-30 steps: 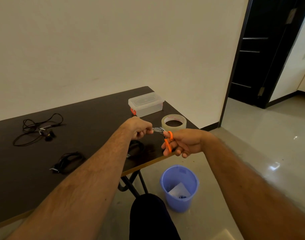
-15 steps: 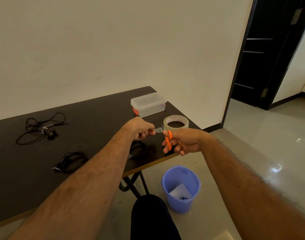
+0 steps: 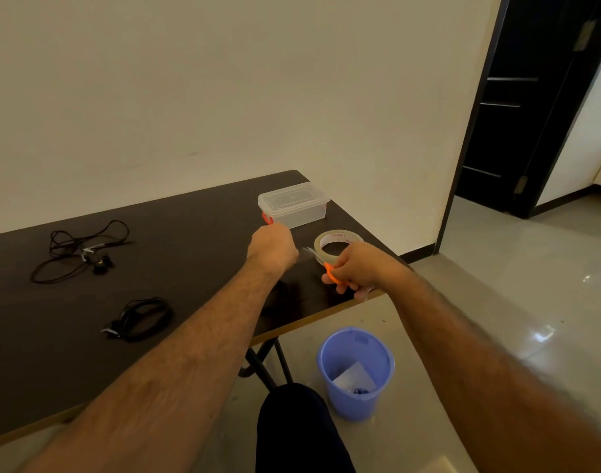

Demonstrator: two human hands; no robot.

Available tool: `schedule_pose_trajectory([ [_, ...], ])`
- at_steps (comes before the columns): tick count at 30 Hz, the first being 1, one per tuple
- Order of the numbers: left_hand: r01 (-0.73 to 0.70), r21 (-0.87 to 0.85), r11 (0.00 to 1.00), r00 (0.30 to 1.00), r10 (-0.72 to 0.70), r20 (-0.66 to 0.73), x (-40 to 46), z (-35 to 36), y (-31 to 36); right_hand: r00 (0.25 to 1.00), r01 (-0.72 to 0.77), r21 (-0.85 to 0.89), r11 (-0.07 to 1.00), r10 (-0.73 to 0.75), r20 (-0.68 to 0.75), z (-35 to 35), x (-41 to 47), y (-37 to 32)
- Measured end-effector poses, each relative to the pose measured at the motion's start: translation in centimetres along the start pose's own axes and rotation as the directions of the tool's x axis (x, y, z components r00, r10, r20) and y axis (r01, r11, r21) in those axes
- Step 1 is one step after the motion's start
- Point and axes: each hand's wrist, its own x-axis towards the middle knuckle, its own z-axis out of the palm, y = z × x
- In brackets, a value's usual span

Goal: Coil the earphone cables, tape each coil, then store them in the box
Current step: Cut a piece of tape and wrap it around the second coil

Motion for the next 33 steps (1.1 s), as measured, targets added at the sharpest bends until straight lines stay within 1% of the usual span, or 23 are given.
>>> schedule_pose_trajectory([
  [3, -0.019, 0.089, 0.996, 0.999, 0.022, -0.025, -0.3, 0.1, -0.1, 0.994, -0.054, -0.198, 0.979, 0.034, -0.101, 0.0, 0.5, -0.5],
  [6, -0.002, 0.127, 0.992, 0.999, 0.006, -0.031, -0.3, 0.0, -0.4, 0.978, -0.131, -0.443, 0.887, 0.044, -0.202, 0.1, 0.8, -1.4],
  [8, 0.025, 0.094, 0.995, 0.999, -0.022, -0.035, -0.3, 0.0, -0.6, 0.976, -0.146, -0.541, 0.828, 0.032, -0.213, 0.3, 0.8, -1.9],
  [10, 0.05, -0.009, 0.999, 0.997, -0.051, -0.057, -0.3, 0.0, -0.8, 0.978, -0.14, -0.579, 0.803, 0.021, -0.207, 0.4, 0.8, -2.3],
  [12, 0.074, -0.192, 0.979, 0.993, -0.09, -0.074, -0.2, 0.1, -0.7, 0.978, -0.128, -0.601, 0.789, 0.0, -0.207, 0.6, 0.5, -2.6],
  [13, 0.083, -0.324, 0.942, 0.992, -0.109, -0.063, -0.2, 0.2, -0.5, 0.979, -0.127, -0.605, 0.786, 0.0, -0.205, 0.6, 0.5, -2.6],
  [15, 0.117, -0.582, 0.804, 0.99, -0.143, 0.003, -0.7, 0.4, 0.4, 0.976, -0.135, -0.583, 0.801, 0.007, -0.216, 0.6, 0.6, -2.6],
  [16, 0.133, -0.662, 0.738, 0.988, -0.149, 0.032, -1.0, 0.5, 1.0, 0.973, -0.142, -0.557, 0.819, 0.011, -0.232, 0.6, 0.7, -2.6],
  [17, 0.14, -0.708, 0.692, 0.988, -0.15, 0.049, -1.1, 0.7, 1.4, 0.969, -0.147, -0.528, 0.837, 0.015, -0.246, 0.7, 0.9, -2.6],
  [19, 0.157, -0.767, 0.622, 0.986, -0.147, 0.082, -1.4, 0.9, 2.0, 0.967, -0.146, -0.491, 0.859, 0.018, -0.255, 0.8, 1.0, -2.4],
  [21, 0.172, -0.8, 0.574, 0.984, -0.134, 0.116, -1.6, 1.3, 2.5, 0.961, -0.139, -0.489, 0.861, -0.002, -0.278, 1.0, 1.0, -2.3],
  [23, 0.165, -0.806, 0.568, 0.986, -0.128, 0.111, -1.7, 1.7, 2.8, 0.959, -0.139, -0.503, 0.853, -0.011, -0.283, 0.9, 1.0, -2.3],
  [27, 0.145, -0.805, 0.576, 0.988, -0.129, 0.087, -1.9, 2.5, 2.9, 0.972, -0.176, -0.518, 0.837, 0.064, -0.226, 0.7, 1.4, -2.7],
  [31, 0.171, -0.81, 0.561, 0.985, -0.119, 0.125, -2.1, 3.0, 2.8, 0.971, -0.208, -0.486, 0.849, 0.118, -0.209, 0.4, 1.7, -3.0],
  [33, 0.164, -0.819, 0.55, 0.986, -0.111, 0.123, -2.2, 3.1, 2.8, 0.966, -0.242, -0.432, 0.869, 0.172, -0.194, 0.1, 1.9, -3.4],
])
